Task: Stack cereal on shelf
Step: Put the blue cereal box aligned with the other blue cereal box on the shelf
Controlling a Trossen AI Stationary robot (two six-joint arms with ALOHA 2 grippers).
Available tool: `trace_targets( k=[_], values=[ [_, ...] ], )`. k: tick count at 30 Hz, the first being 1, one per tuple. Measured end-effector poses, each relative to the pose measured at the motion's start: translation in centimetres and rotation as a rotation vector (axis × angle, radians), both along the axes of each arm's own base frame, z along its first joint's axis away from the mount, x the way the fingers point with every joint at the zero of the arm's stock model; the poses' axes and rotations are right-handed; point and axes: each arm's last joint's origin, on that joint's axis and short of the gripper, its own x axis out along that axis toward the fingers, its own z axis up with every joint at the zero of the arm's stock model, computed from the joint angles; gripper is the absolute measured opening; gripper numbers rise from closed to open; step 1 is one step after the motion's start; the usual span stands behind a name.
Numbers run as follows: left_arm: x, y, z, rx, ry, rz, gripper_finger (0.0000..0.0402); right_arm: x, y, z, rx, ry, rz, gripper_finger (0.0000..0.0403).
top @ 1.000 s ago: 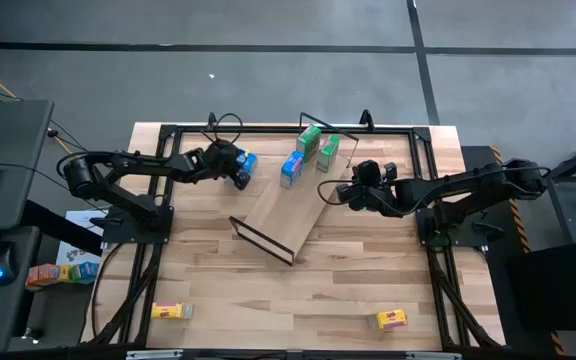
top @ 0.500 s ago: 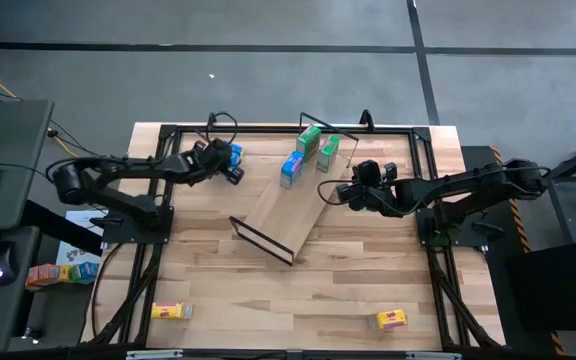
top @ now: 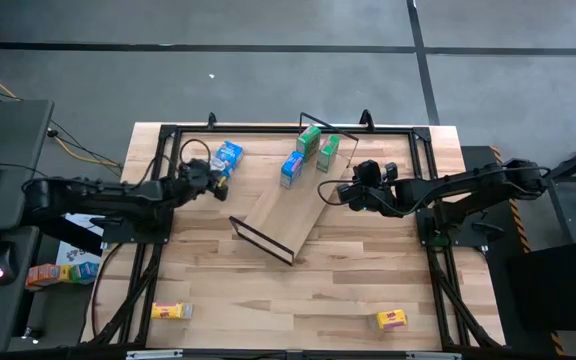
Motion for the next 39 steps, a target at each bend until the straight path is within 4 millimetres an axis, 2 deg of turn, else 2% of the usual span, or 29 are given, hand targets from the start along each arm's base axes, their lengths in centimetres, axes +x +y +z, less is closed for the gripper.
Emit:
trace_targets(
  k=[10, 18, 31, 39],
  values=[
    [-0.8, -0.1, -0.7, 0.027, 0.006, 0.040, 0.0000, 0.0, 0.0, 0.0, 0.002, -0.005, -0.002, 0.0000],
    [-0.6, 0.0, -0.3, 0.059, -0.018, 0.035, 0.0000, 0.0, 0.0, 0.0, 0.004, -0.007, -0.002, 0.0000],
    [-0.6, 0.0, -1.8, 0.026, 0.081, 0.074, 0.0000, 0.0, 0.0, 0.0, 0.005, -0.007, -0.001, 0.0000],
    [-0.4, -0.4, -1.9, 0.028, 0.073, 0.058, 0.0000, 0.0, 0.0, 0.0, 0.004, -0.005, 0.000, 0.0000]
  ],
)
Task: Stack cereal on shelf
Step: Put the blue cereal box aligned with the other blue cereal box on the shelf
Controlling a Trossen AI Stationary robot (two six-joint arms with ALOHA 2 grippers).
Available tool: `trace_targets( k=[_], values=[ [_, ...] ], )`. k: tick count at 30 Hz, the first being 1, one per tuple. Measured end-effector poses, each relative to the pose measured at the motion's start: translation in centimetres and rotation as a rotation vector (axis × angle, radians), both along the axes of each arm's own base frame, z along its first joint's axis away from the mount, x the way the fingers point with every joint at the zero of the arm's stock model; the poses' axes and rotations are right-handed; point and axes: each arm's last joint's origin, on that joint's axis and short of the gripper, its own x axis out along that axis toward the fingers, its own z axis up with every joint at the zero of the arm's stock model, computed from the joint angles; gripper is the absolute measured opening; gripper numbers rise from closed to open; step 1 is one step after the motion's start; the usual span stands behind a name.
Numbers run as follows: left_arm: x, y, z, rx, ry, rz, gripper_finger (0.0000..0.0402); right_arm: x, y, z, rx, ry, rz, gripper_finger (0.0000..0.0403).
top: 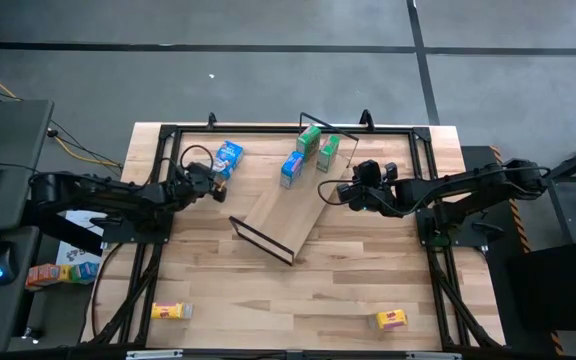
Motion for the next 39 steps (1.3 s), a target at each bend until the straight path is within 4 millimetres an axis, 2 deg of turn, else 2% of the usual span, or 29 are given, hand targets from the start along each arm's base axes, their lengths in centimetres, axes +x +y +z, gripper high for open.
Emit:
trace_targets(
  k=[6, 11, 21, 39],
  values=[
    [0.3, -0.6, 0.9, 0.059, -0.051, -0.027, 0.0000, 0.0, 0.0, 0.0, 0.000, 0.001, 0.000, 0.0000],
    [0.1, -0.4, 1.1, 0.155, 0.023, 0.028, 0.0000, 0.0, 0.0, 0.0, 0.001, -0.001, -0.001, 0.0000],
    [0.5, 0.8, 1.2, 0.140, -0.008, -0.015, 0.0000, 0.0, 0.0, 0.0, 0.001, -0.007, -0.001, 0.0000],
    [0.9, 0.1, -0.1, 0.065, 0.020, -0.039, 0.0000, 0.0, 0.0, 0.0, 0.000, -0.004, 0.001, 0.0000]
  ],
)
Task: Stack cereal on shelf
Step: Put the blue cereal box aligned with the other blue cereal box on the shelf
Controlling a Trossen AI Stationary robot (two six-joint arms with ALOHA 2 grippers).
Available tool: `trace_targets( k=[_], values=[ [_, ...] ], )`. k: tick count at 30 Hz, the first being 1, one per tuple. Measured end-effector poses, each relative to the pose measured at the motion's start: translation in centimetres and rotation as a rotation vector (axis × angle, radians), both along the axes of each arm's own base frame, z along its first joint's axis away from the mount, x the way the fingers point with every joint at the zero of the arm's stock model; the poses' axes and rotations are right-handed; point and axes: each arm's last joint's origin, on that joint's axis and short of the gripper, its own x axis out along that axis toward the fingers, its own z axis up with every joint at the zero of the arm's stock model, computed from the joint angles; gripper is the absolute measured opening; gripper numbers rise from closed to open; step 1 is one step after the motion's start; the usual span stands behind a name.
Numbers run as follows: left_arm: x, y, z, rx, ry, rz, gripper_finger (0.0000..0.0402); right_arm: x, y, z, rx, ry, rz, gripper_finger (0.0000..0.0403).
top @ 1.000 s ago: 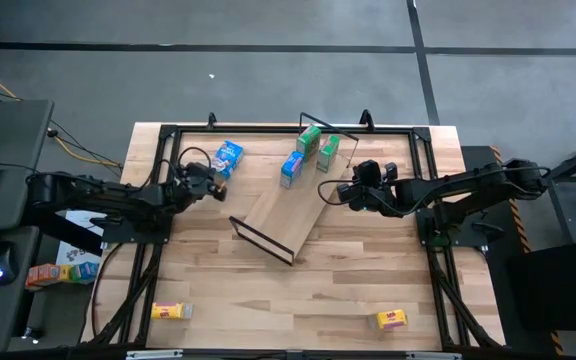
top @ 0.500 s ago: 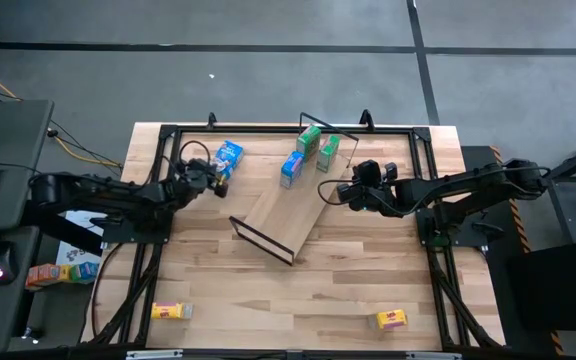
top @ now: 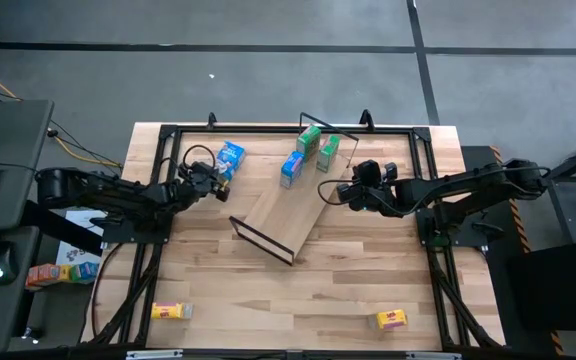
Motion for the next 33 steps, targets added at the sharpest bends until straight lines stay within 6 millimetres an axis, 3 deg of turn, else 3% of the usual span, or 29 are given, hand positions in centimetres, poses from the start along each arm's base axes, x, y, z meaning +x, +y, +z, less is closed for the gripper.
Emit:
trace_targets(
  k=[24, 33],
  values=[
    [-0.4, -3.1, -1.2, -0.074, 0.018, -0.027, 0.0000, 0.0, 0.0, 0.0, 0.003, 0.003, 0.002, 0.0000],
    [-0.2, -3.3, -0.9, -0.023, -0.008, -0.008, 0.0000, 0.0, 0.0, 0.0, 0.004, 0.001, 0.001, 0.0000]
  ],
)
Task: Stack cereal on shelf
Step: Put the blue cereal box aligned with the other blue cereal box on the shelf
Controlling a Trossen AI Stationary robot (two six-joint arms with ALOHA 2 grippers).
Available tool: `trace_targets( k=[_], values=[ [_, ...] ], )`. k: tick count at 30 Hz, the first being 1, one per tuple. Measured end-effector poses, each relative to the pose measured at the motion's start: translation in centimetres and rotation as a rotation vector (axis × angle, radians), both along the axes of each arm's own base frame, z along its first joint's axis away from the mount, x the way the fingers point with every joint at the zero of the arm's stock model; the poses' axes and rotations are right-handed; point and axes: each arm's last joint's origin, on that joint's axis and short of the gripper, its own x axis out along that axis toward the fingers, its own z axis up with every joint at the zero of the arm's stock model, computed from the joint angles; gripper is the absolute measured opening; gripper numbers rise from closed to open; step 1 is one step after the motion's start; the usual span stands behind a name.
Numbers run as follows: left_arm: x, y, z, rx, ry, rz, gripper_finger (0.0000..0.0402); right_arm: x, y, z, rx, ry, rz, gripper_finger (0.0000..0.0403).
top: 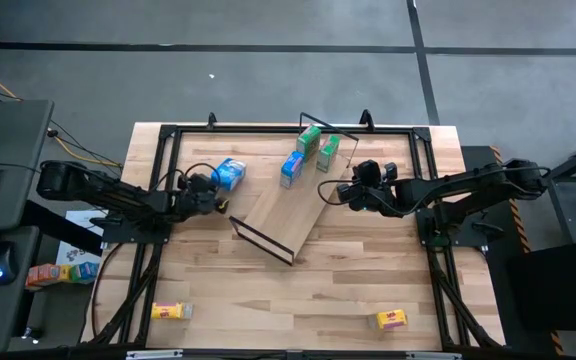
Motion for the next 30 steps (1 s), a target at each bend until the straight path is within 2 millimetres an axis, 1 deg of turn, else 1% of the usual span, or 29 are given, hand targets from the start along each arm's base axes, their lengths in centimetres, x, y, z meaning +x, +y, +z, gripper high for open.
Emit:
trace_targets(
  k=[9, 20, 30],
  values=[
    [0.9, 0.0, 0.9, 0.040, -0.084, -0.045, 0.0000, 0.0, 0.0, 0.0, 0.000, -0.001, 0.000, 0.0000],
    [1.2, 0.1, 1.3, 0.062, -0.107, -0.055, 0.0000, 0.0, 0.0, 0.0, 0.000, -0.001, -0.001, 0.0000],
    [1.7, 0.1, 2.0, 0.113, -0.141, -0.087, 0.0000, 0.0, 0.0, 0.0, 0.000, -0.001, -0.001, 0.0000]
  ],
)
